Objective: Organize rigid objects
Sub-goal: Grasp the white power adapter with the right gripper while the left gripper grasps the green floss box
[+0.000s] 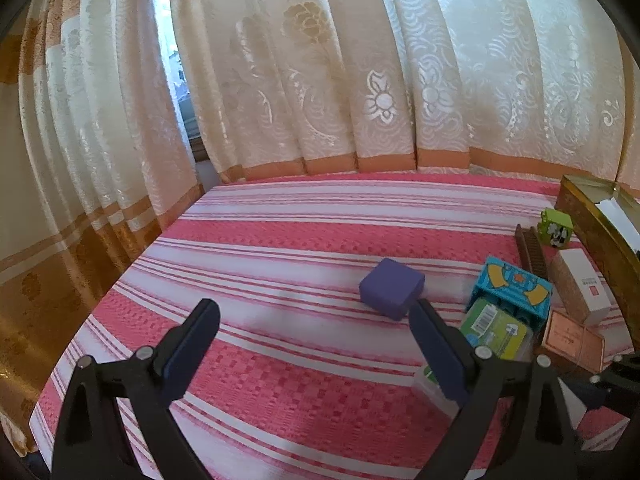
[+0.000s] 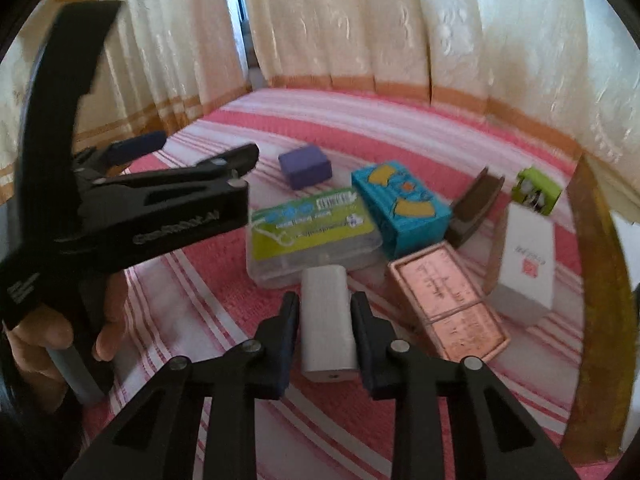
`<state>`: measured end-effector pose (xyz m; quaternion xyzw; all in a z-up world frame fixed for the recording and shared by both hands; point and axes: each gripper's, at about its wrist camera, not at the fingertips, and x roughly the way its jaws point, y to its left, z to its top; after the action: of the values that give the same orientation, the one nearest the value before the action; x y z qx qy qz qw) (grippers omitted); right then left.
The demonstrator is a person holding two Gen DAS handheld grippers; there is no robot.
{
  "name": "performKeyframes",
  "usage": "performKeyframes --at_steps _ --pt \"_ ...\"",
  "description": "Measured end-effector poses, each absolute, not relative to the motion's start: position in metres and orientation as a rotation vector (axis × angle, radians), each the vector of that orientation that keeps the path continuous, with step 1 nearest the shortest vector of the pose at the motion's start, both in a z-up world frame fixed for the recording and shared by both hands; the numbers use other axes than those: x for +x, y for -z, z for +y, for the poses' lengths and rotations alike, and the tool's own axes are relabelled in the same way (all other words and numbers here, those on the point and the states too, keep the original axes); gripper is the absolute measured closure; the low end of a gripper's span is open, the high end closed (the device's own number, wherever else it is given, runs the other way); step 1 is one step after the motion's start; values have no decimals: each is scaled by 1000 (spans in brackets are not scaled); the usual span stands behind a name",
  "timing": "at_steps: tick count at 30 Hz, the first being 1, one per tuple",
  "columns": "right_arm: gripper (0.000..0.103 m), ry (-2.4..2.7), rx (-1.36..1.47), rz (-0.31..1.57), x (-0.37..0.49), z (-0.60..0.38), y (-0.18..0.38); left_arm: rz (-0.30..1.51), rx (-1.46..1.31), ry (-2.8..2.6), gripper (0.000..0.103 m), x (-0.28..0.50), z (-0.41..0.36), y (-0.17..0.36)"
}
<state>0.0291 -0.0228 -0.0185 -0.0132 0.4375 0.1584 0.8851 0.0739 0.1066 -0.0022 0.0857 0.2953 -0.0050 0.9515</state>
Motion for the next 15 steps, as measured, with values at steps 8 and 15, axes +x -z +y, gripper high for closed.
performKeyframes --at_steps 8,15 --pt "80 -384 62 863 13 -38 12 645 184 201 9 70 93 7" --pt "80 -244 61 631 -28 -79 -24 555 328 407 9 43 56 3"
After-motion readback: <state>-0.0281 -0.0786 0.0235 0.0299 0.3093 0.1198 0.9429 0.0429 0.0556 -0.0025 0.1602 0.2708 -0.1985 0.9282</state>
